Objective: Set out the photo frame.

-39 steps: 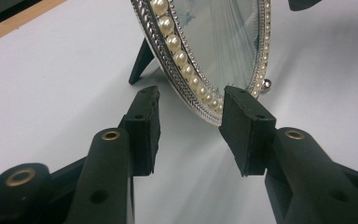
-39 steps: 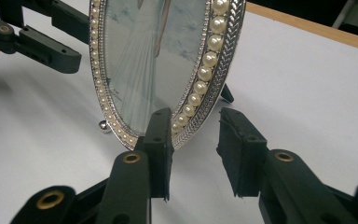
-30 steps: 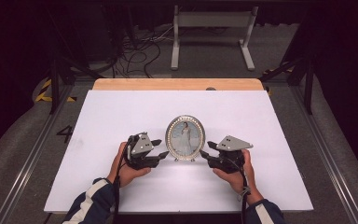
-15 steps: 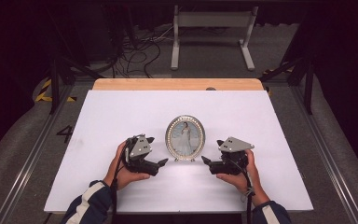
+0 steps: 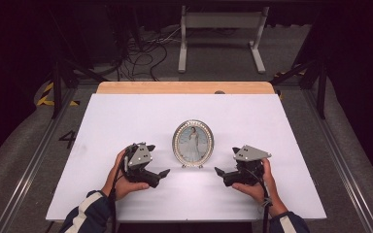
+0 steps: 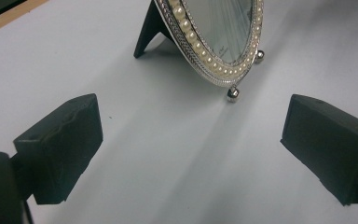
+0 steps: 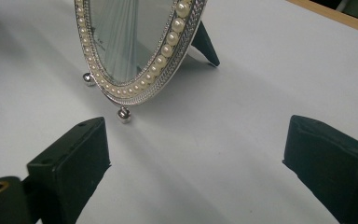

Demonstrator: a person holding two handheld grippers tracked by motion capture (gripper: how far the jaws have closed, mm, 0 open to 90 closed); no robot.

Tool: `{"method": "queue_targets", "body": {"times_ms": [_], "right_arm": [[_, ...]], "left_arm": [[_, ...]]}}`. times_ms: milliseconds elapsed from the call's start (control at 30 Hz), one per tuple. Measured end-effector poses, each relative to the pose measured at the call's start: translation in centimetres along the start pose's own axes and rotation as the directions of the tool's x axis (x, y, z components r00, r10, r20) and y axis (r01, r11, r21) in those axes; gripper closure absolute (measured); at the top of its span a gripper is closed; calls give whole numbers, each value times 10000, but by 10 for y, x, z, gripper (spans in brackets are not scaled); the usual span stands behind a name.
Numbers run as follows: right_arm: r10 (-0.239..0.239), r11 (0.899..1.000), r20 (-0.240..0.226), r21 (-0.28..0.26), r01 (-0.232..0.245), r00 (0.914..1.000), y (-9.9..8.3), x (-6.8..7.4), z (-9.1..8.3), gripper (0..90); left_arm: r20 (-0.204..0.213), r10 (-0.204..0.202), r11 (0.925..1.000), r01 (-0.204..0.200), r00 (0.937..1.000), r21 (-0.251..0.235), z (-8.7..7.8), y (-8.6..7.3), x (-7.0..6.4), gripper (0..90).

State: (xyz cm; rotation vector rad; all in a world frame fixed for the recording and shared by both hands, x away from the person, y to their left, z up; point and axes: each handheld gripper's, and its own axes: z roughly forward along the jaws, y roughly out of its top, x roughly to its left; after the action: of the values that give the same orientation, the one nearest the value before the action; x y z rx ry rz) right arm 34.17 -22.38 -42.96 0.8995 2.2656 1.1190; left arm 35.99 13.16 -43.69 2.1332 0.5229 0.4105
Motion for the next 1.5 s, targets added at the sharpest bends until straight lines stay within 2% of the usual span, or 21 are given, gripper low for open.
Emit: {"method": "queue_targets", "body": {"times_ms": [333, 600, 733, 867, 1167, 1233, 1500], "right_arm": [[-19, 9999, 450, 169, 11, 9990, -8, -5, -6, 83], [236, 9996, 695, 143, -247, 9973, -19, -13, -16, 92], [284, 9995, 798, 147, -297, 9964, -21, -15, -19, 93], [28, 9995, 1022, 305, -60, 9948, -23, -15, -21, 92], [-251, 9978, 1168, 645, 177, 9928, -30, -13, -23, 92], [-235, 9979, 1161, 620, 164, 9930, -29, -13, -23, 93], [-231, 9982, 1176, 569, 165, 9928, -31, -13, -22, 95]], "left_arm": [[-528, 245, 9990, -225, 9983, 385, -13, -12, -1, 57], [-872, -44, 9991, 80, 9962, 407, -24, -23, 4, 64], [-909, 50, 9981, 6, 9958, 611, -27, -29, 4, 63], [-958, -9, 9977, 74, 9954, 670, -33, -33, 5, 63], [-1078, -116, 9974, 191, 9941, 689, -46, -43, 8, 62], [-1241, -201, 9969, 293, 9921, 727, -51, -48, 9, 61], [-1453, -416, 9961, 523, 9885, 707, -64, -60, 14, 62]]}}
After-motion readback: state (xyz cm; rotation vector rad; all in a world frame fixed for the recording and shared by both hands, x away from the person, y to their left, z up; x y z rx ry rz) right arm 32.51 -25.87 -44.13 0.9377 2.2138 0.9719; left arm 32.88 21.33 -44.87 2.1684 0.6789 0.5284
